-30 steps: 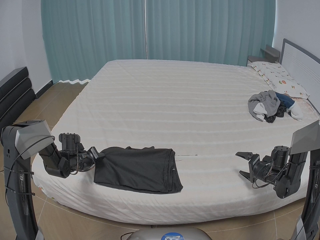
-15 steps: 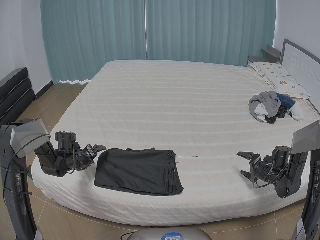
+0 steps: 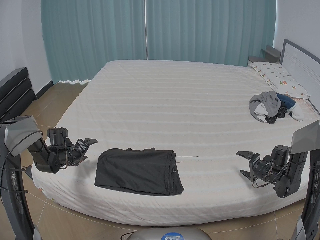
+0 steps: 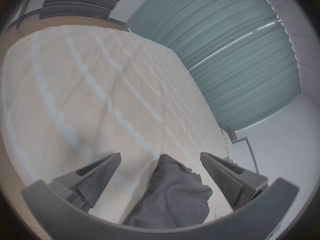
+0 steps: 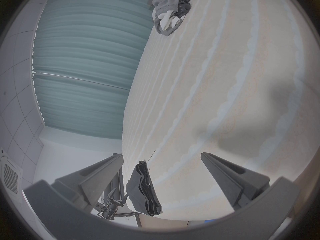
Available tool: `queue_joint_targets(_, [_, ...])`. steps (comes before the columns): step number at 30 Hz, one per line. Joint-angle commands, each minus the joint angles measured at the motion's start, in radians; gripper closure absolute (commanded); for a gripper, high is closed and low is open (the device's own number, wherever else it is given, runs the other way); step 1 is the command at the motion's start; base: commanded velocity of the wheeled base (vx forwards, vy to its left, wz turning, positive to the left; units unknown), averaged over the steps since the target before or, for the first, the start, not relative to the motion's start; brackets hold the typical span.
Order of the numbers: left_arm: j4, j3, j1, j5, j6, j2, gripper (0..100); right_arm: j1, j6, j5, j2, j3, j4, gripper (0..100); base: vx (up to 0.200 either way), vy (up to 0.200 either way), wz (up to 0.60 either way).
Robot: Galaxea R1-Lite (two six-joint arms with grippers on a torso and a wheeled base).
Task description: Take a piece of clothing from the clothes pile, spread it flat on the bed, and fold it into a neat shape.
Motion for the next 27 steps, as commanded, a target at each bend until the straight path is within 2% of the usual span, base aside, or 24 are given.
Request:
queue_joint_targets(1, [0.0,-0.014,0.016,-0.001,-0.004,-0.002,0,0.002,-0.001,-0.002,0.008,-0.011,-0.01,0,0.0,0.2,0.0])
queue_joint_targets(11, [0.0,-0.027,0.025,0.0,-0.003,0.006,0,-0.001,0.002,-0.004,0.01,-0.034,-0.009,0,0.0,0.2,0.0])
queue_joint_targets(20, [0.0,-0.009,-0.004,0.0,-0.003,0.0,0,0.003,-0.009,-0.005,0.007,-0.031,-0.009,0,0.0,0.0,0.0])
queue_joint_targets(22, [0.0,-0.009,-0.019,0.005,0.0,-0.003,0,0.019,-0.035,-0.007,-0.015,-0.028,-0.009,0,0.0,0.0,0.0])
queue_joint_targets(27, [-0.002,0.005,-0.059,0.065,0.01,-0.022,0,0.066,-0.07,-0.008,-0.104,-0.005,-0.007,0,0.0,0.0,0.0])
